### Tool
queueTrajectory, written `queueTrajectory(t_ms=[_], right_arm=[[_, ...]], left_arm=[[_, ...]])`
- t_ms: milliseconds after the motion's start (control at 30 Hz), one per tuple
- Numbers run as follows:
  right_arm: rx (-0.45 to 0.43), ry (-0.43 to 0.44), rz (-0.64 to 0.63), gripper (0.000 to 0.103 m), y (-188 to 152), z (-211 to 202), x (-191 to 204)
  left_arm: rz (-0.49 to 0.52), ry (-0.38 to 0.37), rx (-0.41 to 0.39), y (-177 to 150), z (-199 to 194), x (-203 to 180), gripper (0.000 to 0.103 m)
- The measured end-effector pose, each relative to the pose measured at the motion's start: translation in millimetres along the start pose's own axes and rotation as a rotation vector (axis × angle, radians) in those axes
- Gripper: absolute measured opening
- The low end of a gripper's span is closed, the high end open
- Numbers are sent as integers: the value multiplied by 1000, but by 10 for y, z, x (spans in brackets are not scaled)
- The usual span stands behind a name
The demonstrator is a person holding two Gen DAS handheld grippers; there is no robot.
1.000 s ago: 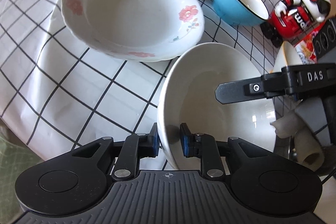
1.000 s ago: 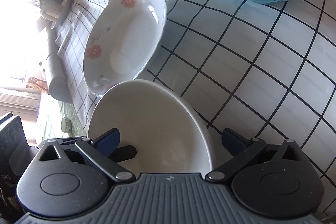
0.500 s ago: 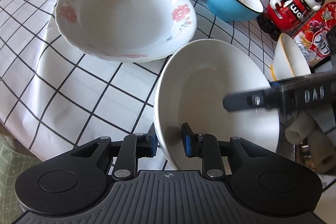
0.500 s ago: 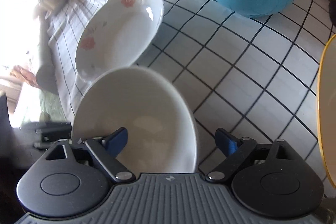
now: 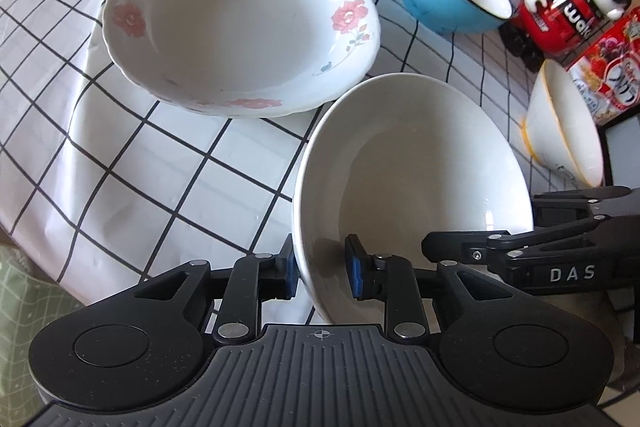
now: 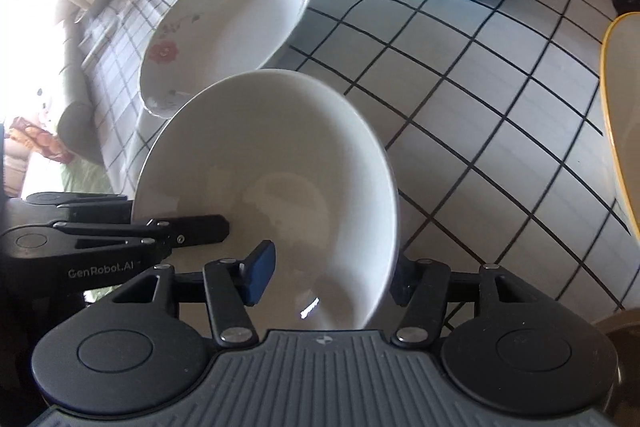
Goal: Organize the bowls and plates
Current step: 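Carry the white bowl with the left gripper and lower it onto the floral plate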
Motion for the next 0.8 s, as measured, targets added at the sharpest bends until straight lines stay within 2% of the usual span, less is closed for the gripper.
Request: queueTrajectory(t_ms=[100, 267, 400, 567, 700, 800], right_arm=[[-15, -19, 9, 53, -33, -36, 14], [-58, -15, 21, 52, 12, -244, 66], [-124, -9, 13, 52, 218, -491, 181], [-233, 22, -51, 52, 672, -714, 495], [-307, 45, -97, 52, 1011, -695, 772], [-333, 60, -105, 52, 1184, -572, 921]], left_arm=[[0, 6, 35, 15, 1, -15, 29], [30, -20, 4, 90, -174, -72, 28], [40, -41, -65, 327, -442, -101, 25], [54, -34, -182, 829, -811, -35, 25], [65, 7, -278, 1196, -1020, 96, 25], [66, 41, -317, 1377, -1069, 235, 25]])
Point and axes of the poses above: each gripper's, at about its wrist camera, not at the fingertips, and z roughly the way its jaws point, x to its left, y to its top, the point moved 2 cm from there along z, roughly the way its jaws point, and after that the axes turned 15 degrees about -x, right-handed, at the moved point
